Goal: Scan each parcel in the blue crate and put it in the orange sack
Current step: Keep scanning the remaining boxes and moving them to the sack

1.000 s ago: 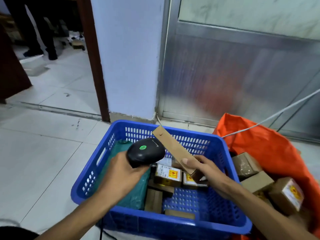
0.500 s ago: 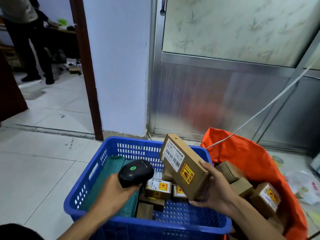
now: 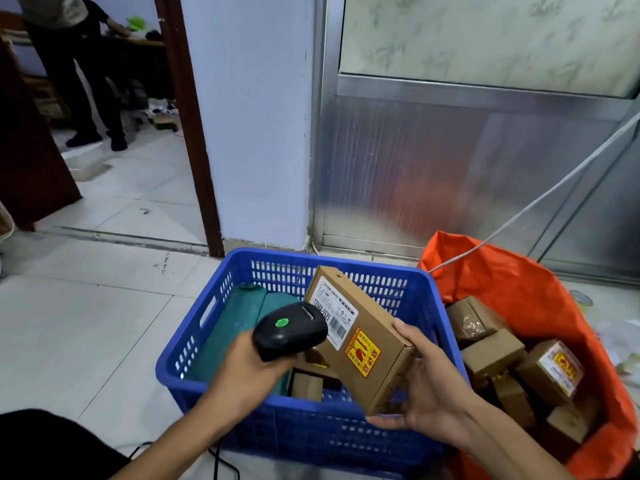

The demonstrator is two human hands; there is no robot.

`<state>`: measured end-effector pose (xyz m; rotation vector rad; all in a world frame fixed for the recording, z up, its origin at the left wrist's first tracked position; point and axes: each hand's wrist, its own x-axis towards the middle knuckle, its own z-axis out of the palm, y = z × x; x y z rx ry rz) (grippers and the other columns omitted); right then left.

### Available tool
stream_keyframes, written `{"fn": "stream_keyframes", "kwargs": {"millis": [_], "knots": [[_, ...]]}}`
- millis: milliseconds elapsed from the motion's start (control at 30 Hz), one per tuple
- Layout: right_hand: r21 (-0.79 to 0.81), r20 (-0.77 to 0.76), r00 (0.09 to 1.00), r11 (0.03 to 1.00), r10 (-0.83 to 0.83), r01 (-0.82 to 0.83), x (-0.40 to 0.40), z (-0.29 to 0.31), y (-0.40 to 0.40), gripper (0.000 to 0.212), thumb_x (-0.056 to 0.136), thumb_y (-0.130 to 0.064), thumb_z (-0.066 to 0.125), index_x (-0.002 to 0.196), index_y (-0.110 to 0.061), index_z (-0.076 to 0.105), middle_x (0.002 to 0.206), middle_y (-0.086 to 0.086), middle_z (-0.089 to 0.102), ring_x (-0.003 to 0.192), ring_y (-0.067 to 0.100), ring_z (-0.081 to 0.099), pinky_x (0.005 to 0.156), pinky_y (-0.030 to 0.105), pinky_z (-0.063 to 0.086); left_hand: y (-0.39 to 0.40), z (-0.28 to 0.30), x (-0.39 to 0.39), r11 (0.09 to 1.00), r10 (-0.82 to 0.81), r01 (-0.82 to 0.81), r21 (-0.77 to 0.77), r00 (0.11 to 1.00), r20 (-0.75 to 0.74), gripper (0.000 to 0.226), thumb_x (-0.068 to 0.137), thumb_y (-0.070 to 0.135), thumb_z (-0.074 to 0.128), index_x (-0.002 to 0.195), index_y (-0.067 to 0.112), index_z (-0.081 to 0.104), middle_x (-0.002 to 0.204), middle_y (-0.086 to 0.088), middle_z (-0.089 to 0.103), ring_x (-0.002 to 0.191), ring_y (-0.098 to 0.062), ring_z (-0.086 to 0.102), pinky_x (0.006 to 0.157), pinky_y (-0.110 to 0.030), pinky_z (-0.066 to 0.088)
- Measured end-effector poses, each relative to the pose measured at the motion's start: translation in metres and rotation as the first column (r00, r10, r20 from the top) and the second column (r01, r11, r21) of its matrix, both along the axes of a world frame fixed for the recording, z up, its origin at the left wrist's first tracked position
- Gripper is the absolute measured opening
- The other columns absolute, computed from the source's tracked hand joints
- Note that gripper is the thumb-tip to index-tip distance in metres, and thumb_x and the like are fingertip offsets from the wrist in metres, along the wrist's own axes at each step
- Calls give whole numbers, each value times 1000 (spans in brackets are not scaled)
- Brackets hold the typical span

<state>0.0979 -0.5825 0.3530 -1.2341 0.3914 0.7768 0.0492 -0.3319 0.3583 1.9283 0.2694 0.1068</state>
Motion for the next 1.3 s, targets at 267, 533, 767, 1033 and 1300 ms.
{"fn": "stream_keyframes", "kwargs": {"millis": [267,533,767,1033,1300], "knots": [[-7,-11,999,999,-37,37,-4,2,6,59,83,-69,56,110,-21,77,112,17,74,96,38,70,96,63,46,2,-6,10,998,26,-24,65,999,-29,11,73,21,84,76,24,74,62,8,71,64,-9,67,70,-35,56],[10,-48,997,998,-66,66,-2,0,11,57,83,-69,57,109,-24,78,113,16,74,113,42,63,101,65,43,5,-11,8,995,-2,12,104,995,-96,14,77,19,82,74,26,70,61,7,68,66,-10,65,68,-29,53],[5,-54,997,998,-55,55,-2,-4,12,55,84,-68,57,111,-24,77,114,15,74,110,41,64,97,65,46,4,-9,6,996,-20,30,82,993,-113,14,77,16,81,79,27,73,62,7,70,69,-11,67,72,-35,58],[25,-63,997,998,-52,54,2,-8,11,54,83,-69,57,113,-28,76,122,14,71,115,42,62,94,66,47,3,-7,4,996,-15,25,82,993,-115,16,76,18,81,85,29,73,72,4,74,80,-15,71,81,-42,60],[0,-3,997,997,-72,72,19,-9,-4,61,79,-68,62,121,-25,71,131,17,64,119,43,59,84,62,53,2,-2,4,997,26,-19,74,995,-97,14,78,13,82,81,24,74,70,-3,75,77,-19,72,78,-43,60]]}}
